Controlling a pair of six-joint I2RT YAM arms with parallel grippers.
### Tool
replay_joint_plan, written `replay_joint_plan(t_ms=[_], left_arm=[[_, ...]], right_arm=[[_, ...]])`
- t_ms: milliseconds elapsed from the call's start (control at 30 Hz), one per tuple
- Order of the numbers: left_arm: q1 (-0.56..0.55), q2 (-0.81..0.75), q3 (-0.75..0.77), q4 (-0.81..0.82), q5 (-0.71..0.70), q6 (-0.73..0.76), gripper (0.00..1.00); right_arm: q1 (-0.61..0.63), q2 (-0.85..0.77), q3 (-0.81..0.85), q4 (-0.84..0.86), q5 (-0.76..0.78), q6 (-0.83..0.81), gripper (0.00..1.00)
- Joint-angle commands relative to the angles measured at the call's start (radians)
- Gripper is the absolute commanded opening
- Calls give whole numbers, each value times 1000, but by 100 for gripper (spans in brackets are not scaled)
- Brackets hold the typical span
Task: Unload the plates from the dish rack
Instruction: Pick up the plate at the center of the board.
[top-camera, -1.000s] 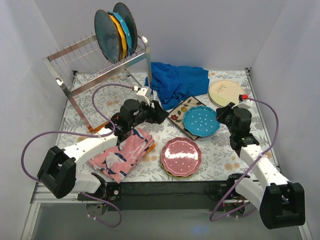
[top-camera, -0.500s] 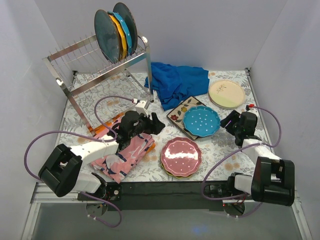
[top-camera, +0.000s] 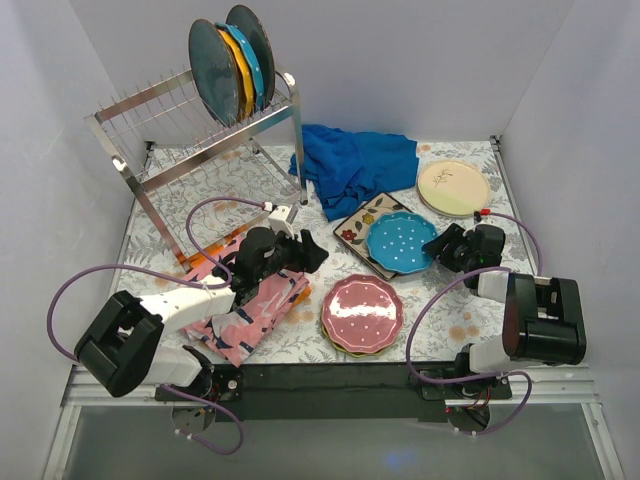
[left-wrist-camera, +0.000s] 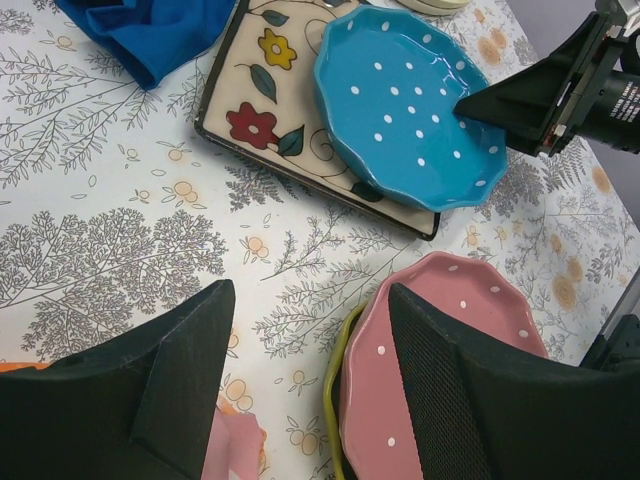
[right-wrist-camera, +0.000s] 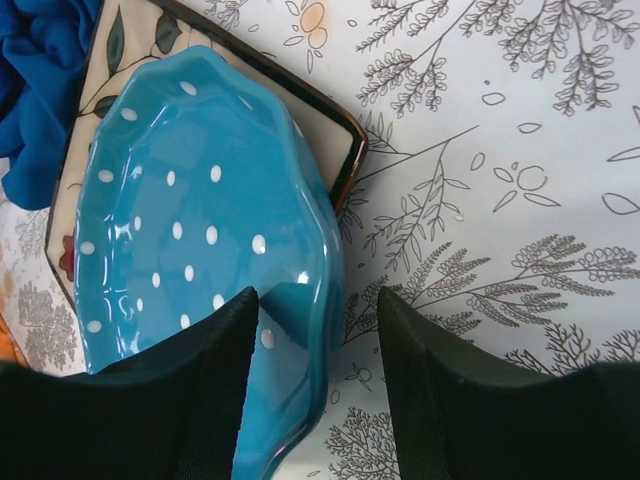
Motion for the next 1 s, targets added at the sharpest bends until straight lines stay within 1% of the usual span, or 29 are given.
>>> replay_joint_plan(t_ms=[0,33,100,133,167,200,233,267,300,467,800,833,967], left_arm=[[-5,-38,-1,22,7,5,61],[-5,-40,-3,20,2,5,61],[-5,-46,-3,17,-6,7,61],[-4,-48,-1,17,-6,7,61],[-7,-49,-4,19,-4,7,61],[-7,-49,-6,19,-4,7,61],[-7,-49,-7,20,-6,7,61],[-7,-46,-9,20,-10,10,61],[-7,-42,-7,19,-19,12,61],[-8,-49,-3,9,-24,15,61],[-10,-118,-33,17,-90,22,61],[-11,-126,-39,17,-122,22,61],[-11,-169,-67,46,-145,21,61]], right_arm=[[-3,36,16,76,-58,6,56],[-3,43,17,84,-64,11,55],[-3,60,19,96,-76,11,48],[-5,65,25,107,-84,14,42],[-5,71,28,110,-99,17,37],[-11,73,31,115,-106,23,25],[-14,73,33,124,-113,28,11],[-19,65,37,131,-127,46,5],[-26,62,39,138,-133,54,1],[-43,19,76,145,-193,111,1],[-76,-98,149,144,-270,200,1],[-77,-113,158,144,-274,218,1],[-76,-157,168,144,-343,267,1]])
